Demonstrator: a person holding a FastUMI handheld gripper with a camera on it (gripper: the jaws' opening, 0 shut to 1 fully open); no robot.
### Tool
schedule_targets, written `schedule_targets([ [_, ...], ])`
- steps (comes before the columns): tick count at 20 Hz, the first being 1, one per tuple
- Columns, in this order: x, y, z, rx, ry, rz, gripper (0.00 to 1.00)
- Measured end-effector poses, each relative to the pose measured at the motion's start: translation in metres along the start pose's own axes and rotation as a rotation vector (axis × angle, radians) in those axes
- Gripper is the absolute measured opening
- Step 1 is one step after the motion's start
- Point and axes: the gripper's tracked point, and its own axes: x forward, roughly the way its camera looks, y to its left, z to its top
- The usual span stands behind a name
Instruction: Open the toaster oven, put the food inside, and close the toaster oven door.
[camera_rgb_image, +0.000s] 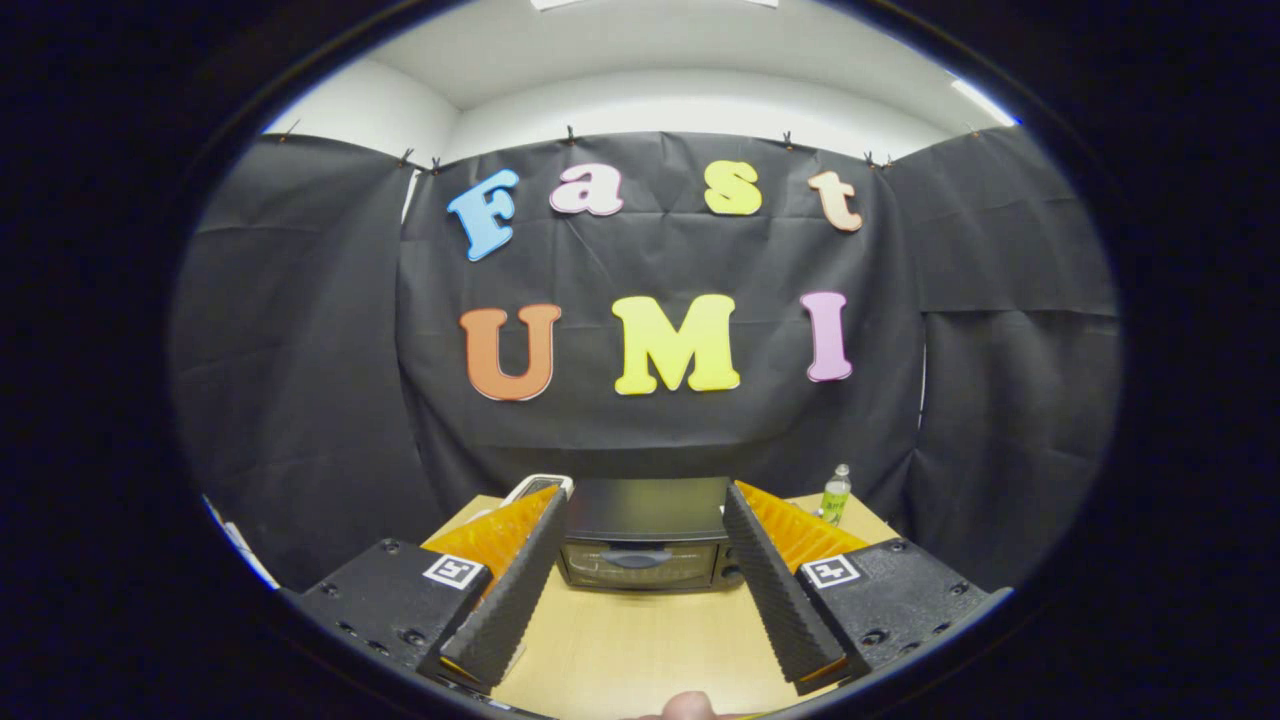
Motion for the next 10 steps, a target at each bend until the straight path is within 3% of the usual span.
schedule_targets([
  [10,0.003,-0.010,-0.005,0.022,0.055,-0.022,1.00],
])
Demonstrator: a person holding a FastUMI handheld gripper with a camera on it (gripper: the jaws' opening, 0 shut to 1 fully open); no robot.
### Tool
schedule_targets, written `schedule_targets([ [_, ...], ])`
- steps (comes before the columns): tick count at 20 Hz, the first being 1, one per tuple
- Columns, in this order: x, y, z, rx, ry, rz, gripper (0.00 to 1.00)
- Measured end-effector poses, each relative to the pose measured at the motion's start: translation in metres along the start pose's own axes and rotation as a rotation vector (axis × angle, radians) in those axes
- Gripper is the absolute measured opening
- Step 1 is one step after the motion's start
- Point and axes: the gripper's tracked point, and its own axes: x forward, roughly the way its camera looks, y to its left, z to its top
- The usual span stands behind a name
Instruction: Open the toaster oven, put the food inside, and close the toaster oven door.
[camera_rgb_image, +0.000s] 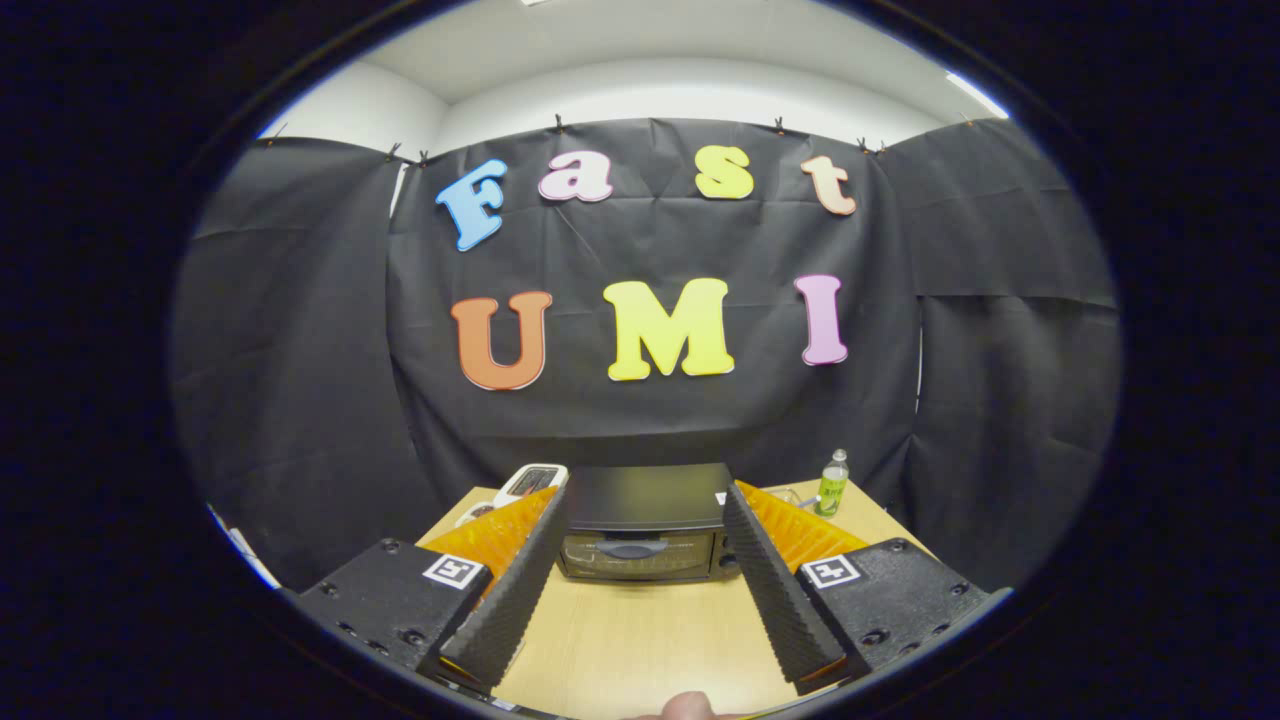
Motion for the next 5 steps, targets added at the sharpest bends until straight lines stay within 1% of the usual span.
schedule_targets([
  [5,-0.0017,-0.0047,0.0043,0.000,-0.006,-0.006,1.00],
])
